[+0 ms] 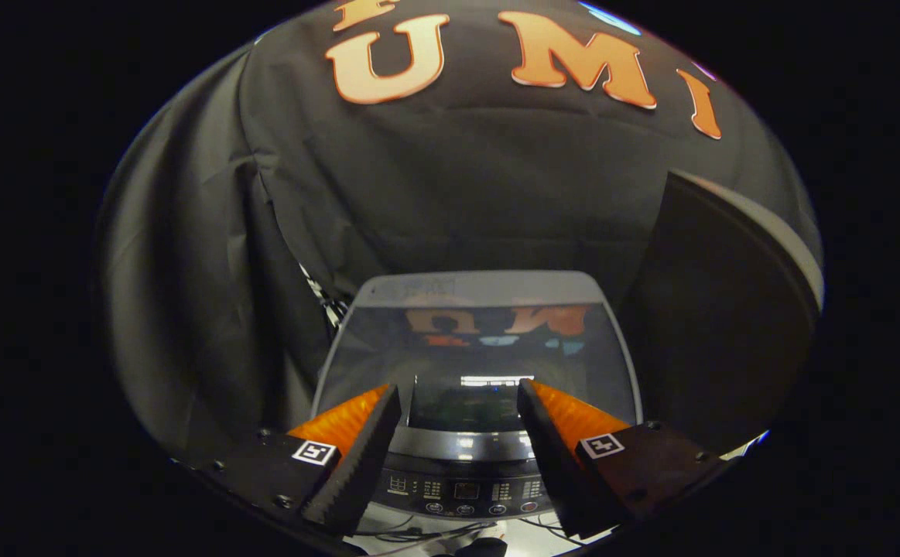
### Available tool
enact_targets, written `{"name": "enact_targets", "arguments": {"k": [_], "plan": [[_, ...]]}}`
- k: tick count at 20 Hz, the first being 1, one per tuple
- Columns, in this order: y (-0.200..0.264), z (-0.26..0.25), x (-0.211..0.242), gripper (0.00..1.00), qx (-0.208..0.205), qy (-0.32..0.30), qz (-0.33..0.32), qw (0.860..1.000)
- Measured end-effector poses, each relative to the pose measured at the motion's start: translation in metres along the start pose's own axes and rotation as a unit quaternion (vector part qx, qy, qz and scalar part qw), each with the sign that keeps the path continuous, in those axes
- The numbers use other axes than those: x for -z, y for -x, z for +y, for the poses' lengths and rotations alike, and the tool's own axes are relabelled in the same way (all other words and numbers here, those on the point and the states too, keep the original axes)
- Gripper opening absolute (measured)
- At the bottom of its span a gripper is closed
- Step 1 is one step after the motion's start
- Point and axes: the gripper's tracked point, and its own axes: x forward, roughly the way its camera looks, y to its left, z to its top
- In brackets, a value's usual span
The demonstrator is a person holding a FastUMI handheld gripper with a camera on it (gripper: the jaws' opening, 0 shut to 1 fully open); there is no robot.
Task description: Put the clothes into the washing machine and then close the washing machine lid.
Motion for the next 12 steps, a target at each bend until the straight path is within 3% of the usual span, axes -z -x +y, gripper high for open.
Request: {"name": "enact_targets", "arguments": {"k": [7,12], "plan": [[0.12,-0.034,-0.085,0.98,0.019,0.019,-0.108,0.994],[0.207,-0.087,-0.115,0.98,0.045,0.025,-0.176,0.983]]}}
